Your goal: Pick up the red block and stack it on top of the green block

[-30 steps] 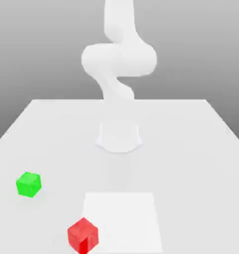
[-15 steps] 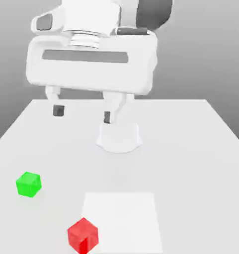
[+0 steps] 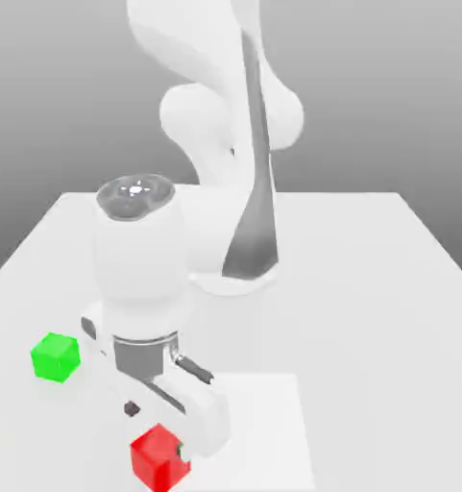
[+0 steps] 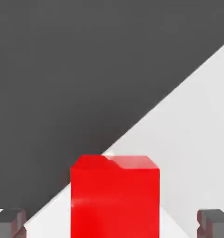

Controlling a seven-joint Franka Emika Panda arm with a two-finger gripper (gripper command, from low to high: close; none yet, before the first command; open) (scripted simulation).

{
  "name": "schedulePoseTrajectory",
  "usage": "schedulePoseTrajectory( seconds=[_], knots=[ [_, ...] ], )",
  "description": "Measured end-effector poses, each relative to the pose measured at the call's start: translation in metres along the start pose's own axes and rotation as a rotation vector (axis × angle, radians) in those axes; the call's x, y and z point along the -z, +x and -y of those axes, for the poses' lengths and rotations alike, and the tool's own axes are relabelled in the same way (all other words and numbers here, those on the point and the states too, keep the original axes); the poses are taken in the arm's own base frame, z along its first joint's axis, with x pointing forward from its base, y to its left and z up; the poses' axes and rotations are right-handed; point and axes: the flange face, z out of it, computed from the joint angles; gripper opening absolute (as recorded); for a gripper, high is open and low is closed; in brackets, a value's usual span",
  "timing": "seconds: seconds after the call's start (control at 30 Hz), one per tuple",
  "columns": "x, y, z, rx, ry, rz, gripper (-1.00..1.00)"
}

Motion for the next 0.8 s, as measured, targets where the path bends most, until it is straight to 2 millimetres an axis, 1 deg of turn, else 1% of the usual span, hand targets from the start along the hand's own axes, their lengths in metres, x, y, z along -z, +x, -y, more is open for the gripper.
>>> schedulePoseTrajectory(
  seconds=[0.17,0.2,0.23,0.3,0.37,0.4,0.43,0.5,0.53,0.57,0.63,0.67,0.7,0.73,0.8],
  knots=[
    [0.0,0.0,0.0,0.0,0.002,0.0,-1.0],
    [-0.006,0.0,0.0,0.0,0.001,0.0,-1.0],
    [-0.003,0.0,0.0,0.0,0.001,0.0,-1.0],
    [0.016,0.0,0.001,-0.001,0.001,0.001,-1.0],
    [0.04,0.0,0.0,-0.001,0.001,0.001,-1.0],
    [0.051,0.006,-0.004,-0.017,0.0,-0.002,-1.0],
    [0.058,0.027,-0.017,-0.074,-0.003,-0.009,-1.0],
    [0.069,0.073,-0.053,-0.215,-0.009,-0.02,-1.0],
    [0.074,0.1,-0.077,-0.302,-0.011,-0.022,-1.0],
    [0.079,0.133,-0.108,-0.415,-0.011,-0.023,-1.0],
    [0.087,0.166,-0.16,-0.58,-0.009,-0.018,-1.0],
    [0.09,0.178,-0.185,-0.659,-0.006,-0.012,-1.0],
    [0.089,0.183,-0.2,-0.704,-0.003,-0.006,-1.0],
    [0.083,0.183,-0.206,-0.721,-0.001,-0.003,-1.0],
    [0.066,0.183,-0.208,-0.73,0.0,-0.001,-1.0]
  ],
)
